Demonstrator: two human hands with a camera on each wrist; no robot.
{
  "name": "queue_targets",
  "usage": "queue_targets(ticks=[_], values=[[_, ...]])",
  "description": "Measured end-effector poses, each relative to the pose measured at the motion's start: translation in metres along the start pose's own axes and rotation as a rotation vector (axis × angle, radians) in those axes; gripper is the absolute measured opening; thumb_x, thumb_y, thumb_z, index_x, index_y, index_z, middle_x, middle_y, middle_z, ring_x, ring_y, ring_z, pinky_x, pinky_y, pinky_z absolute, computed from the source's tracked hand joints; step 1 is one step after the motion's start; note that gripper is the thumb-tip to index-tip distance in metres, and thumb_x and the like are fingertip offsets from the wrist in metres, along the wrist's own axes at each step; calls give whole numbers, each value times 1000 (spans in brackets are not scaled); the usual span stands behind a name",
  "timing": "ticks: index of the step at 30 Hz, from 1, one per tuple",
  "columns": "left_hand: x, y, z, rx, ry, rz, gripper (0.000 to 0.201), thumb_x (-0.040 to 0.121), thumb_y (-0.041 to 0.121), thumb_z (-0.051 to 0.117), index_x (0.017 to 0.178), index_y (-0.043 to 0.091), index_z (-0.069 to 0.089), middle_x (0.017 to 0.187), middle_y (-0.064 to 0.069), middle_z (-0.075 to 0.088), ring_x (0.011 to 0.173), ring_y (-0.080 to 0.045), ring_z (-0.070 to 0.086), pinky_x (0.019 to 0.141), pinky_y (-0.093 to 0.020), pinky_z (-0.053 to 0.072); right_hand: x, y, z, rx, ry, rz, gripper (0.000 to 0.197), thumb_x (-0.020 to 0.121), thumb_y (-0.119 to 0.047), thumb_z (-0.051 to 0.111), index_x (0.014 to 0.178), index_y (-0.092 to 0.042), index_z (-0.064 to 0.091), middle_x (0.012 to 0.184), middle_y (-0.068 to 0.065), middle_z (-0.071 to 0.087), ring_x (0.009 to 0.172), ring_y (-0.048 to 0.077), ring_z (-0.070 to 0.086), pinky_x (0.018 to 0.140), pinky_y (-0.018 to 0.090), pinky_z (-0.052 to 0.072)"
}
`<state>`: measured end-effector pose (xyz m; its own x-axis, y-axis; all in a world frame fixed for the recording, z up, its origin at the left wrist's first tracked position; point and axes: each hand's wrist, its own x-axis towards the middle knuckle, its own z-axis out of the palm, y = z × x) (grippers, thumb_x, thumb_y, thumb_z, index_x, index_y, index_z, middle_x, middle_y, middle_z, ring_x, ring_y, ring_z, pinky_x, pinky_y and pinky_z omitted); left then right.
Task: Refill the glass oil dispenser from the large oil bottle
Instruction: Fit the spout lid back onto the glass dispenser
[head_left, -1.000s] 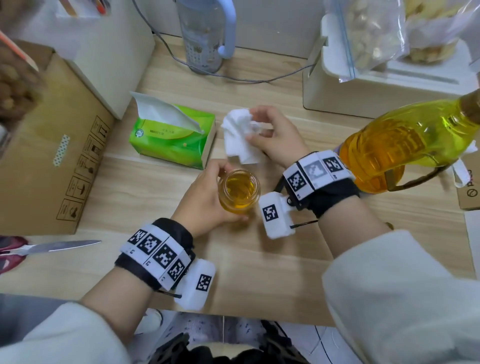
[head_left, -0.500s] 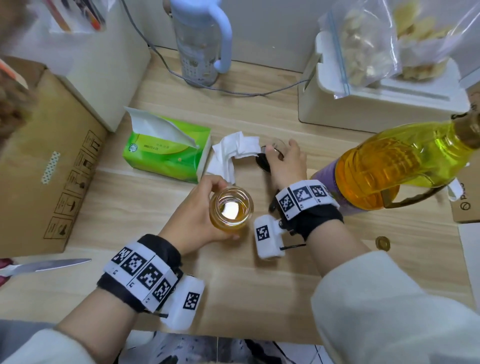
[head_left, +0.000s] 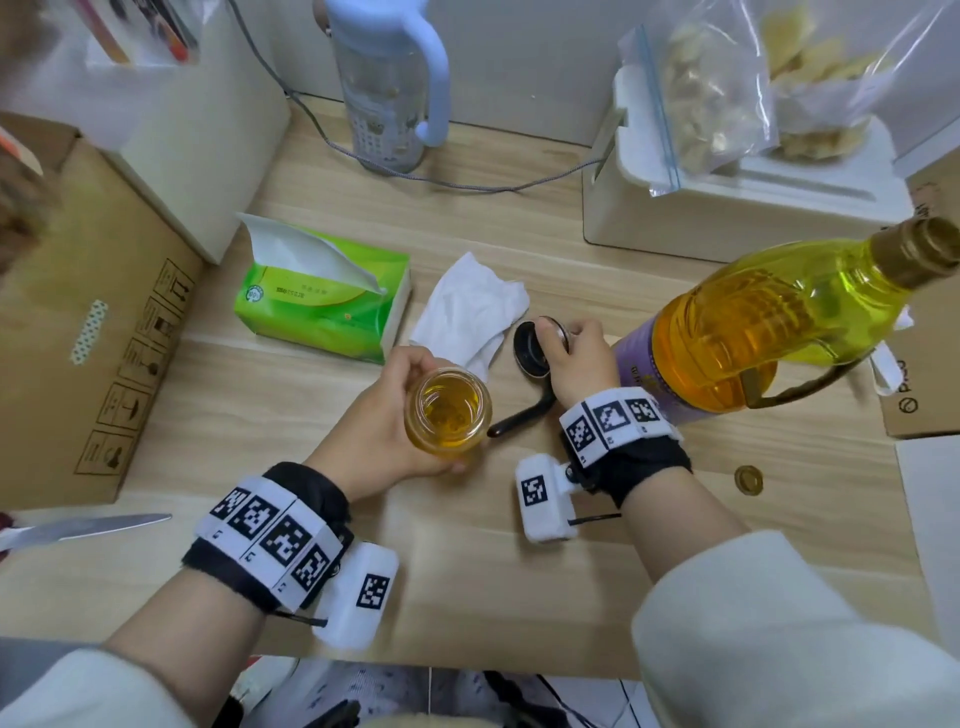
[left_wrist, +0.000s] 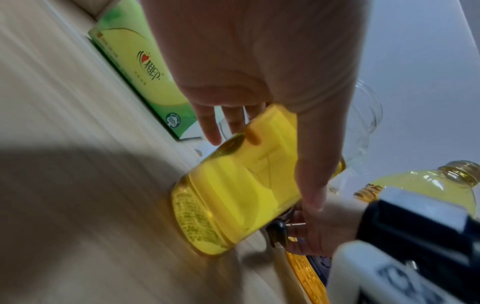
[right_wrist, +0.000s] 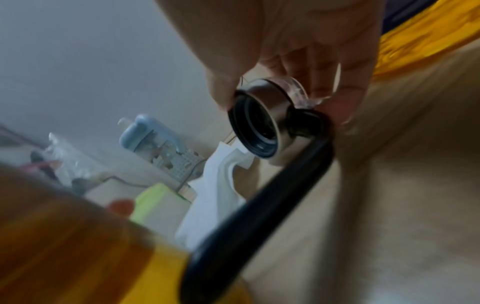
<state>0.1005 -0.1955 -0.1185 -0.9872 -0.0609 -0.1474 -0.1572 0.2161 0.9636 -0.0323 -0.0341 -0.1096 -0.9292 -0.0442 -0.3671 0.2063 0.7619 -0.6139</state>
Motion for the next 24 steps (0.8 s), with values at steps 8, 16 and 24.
queue_targets(ticks=[8, 16, 24], values=[[4, 2, 13, -134, 0, 9, 74, 39, 30, 77, 101, 33, 36, 99, 13, 51, 85, 10, 55, 81, -10, 42, -69, -18, -25, 110, 89, -669, 60, 82, -30, 62, 127, 1, 38, 123, 23, 47, 107, 13, 44, 86, 6, 32], [13, -2, 39, -288, -29, -10, 78, 45, 25, 78, 111, 24, 36, 108, 7, 55, 90, 11, 58, 81, -10, 45, -100, 4, -16, -75, 127, -957, 47, 76, -27, 65, 113, -19, 38, 131, 8, 31, 116, 24, 40, 99, 38, 39], [18, -2, 51, -131, 68, -70, 66, 53, 34, 76, 115, 32, 54, 108, 10, 67, 101, 0, 62, 86, -18, 47, -106, -6, -32, -120, 88, -821, 53, 70, -31, 70, 113, -29, 40, 126, 3, 56, 114, 13, 44, 96, 46, 29]])
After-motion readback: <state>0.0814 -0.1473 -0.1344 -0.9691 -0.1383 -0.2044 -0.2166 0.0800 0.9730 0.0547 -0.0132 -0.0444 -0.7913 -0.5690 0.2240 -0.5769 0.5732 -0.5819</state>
